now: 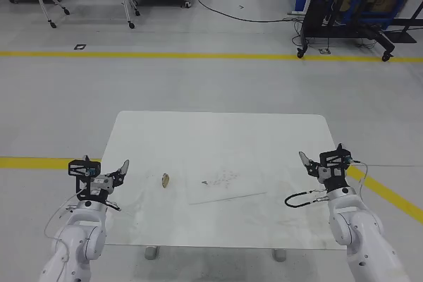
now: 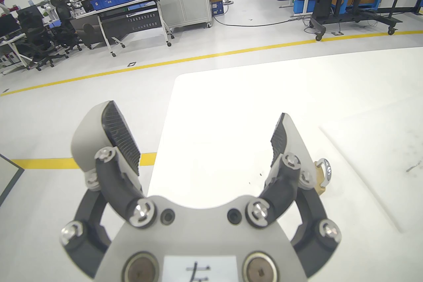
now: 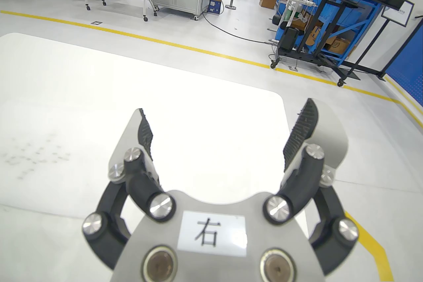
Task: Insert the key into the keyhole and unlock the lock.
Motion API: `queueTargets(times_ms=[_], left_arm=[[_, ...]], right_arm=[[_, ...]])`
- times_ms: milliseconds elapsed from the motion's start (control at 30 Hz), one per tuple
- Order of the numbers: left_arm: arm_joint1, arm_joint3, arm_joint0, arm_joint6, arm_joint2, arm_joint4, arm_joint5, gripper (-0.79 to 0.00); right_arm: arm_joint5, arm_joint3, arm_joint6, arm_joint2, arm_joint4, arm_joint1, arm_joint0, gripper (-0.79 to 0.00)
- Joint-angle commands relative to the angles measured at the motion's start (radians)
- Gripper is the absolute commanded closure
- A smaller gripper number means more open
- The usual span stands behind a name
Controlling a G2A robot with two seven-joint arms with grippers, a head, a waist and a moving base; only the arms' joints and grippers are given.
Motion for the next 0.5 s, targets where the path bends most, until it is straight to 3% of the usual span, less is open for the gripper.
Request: queueTargets(times_ms=[0,400,467], left_arm=[[0.000,0.000,0.000,0.000,0.000,0.000,0.000,-0.784],[0.000,0.000,0.000,0.000,0.000,0.000,0.000,-0.785],[0.000,0.000,0.000,0.000,0.000,0.000,0.000,-0.785]], right_arm=[[0.000,0.000,0.000,0.000,0.000,0.000,0.000,-0.784],[0.000,-0.001,0.003,-0.003,-0.013,0.000,0.007,-0.785],[-0.051,-0.011,0.034,-0.048,-0.051,0.000,0.042,-0.785]])
